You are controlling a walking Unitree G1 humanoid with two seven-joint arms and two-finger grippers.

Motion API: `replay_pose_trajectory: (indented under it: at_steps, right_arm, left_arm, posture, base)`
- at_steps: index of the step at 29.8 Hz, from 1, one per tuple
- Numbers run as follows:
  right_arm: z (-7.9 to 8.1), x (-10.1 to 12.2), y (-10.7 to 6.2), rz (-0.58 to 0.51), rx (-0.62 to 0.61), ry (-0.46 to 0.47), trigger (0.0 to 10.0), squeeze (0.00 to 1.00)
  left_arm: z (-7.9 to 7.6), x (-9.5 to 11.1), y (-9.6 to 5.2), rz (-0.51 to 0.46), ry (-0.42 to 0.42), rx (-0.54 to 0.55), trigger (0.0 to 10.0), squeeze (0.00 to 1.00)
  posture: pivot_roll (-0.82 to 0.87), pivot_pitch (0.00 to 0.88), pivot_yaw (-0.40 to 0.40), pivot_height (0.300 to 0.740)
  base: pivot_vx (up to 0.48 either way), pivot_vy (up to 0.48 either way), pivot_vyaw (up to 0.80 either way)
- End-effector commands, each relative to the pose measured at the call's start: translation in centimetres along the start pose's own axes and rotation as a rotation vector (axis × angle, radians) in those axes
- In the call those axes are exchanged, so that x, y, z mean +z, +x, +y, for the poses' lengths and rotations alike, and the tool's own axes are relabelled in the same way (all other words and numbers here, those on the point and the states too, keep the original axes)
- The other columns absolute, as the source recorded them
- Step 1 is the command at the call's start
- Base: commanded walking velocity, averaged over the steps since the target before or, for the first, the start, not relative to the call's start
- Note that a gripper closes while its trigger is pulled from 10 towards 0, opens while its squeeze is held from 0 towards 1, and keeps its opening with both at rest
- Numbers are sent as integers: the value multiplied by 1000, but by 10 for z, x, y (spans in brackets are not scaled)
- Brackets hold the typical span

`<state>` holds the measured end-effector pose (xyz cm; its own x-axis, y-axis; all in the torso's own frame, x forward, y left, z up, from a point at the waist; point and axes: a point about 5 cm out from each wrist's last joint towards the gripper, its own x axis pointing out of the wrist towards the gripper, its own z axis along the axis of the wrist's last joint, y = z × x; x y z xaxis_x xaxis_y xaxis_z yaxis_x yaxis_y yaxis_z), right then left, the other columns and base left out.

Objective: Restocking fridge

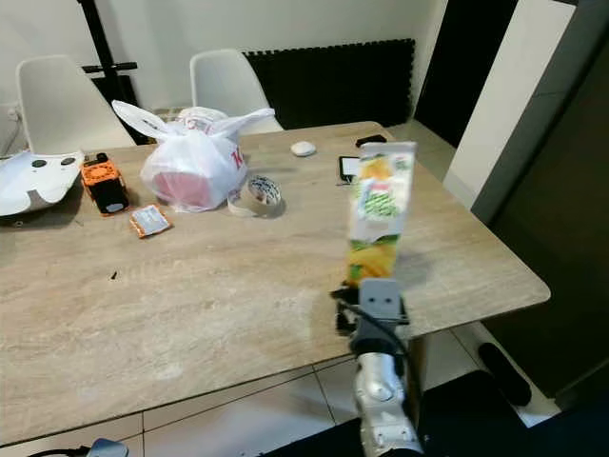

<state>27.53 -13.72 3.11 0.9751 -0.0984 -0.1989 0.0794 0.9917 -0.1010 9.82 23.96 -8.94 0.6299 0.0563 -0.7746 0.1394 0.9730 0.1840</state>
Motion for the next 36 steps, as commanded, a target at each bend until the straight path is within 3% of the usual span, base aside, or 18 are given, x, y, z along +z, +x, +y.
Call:
replay_pose_trajectory:
  at_steps: [1,8,16,20,23,24,27,29,31,32,33,34,36]
  right_arm:
    - [0,-10,-4,73,-7,61,10000,0]
    - [-11,-20,-4,178,-73,178,10000,0]
    - [-16,-21,6,286,-22,232,10000,0]
    - [-27,-9,20,341,-40,461,10000,0]
    - [-31,-1,25,318,-41,509,10000,0]
    - [-30,5,28,316,-16,590,10000,0]
    - [-25,7,28,340,33,660,10000,0]
    - [-21,7,27,353,73,636,10000,0]
    - [-15,4,23,366,158,486,10000,0]
    - [-15,4,23,366,158,486,10000,0]
    - [-14,3,21,357,194,363,10000,0]
    - [-15,-2,17,324,278,13,10000,0]
    - [-18,-7,14,312,320,-178,10000,0]
  left_arm:
    - [2,-4,-2,20,11,-1,10000,0]
    - [3,-5,-2,21,13,1,10000,0]
    - [4,-4,-2,20,18,1,10000,0]
    - [6,-4,-2,23,26,0,10000,0]
    - [6,-3,-2,24,29,-1,10000,0]
    - [7,-3,-1,24,30,-1,10000,0]
    - [7,-3,-1,23,31,0,10000,0]
    - [7,-3,-1,22,33,0,10000,0]
    - [8,-2,-1,22,34,1,10000,0]
    - [8,-2,-1,22,34,1,10000,0]
    - [8,-2,-1,22,34,2,10000,0]
    - [9,-3,-2,22,34,2,10000,0]
    - [9,-3,-2,23,34,2,10000,0]
  posture:
    - [70,0,-3,740]
    - [70,0,3,740]
    - [69,0,7,740]
    - [65,0,10,740]
    - [66,0,15,740]
    - [66,0,15,740]
    - [66,0,19,740]
    - [66,0,19,740]
    - [67,0,19,740]
    - [67,0,19,740]
    - [67,0,19,740]
    - [67,0,18,740]
    - [67,0,18,740]
  base:
    - [0,0,0]
    - [0,0,0]
    - [0,0,0]
    - [0,0,0]
    - [0,0,0]
    - [0,0,0]
    - [0,0,0]
    - [0,0,0]
    - [0,0,0]
    - [0,0,0]
    - [0,0,0]
    - [0,0,0]
    - [0,0,0]
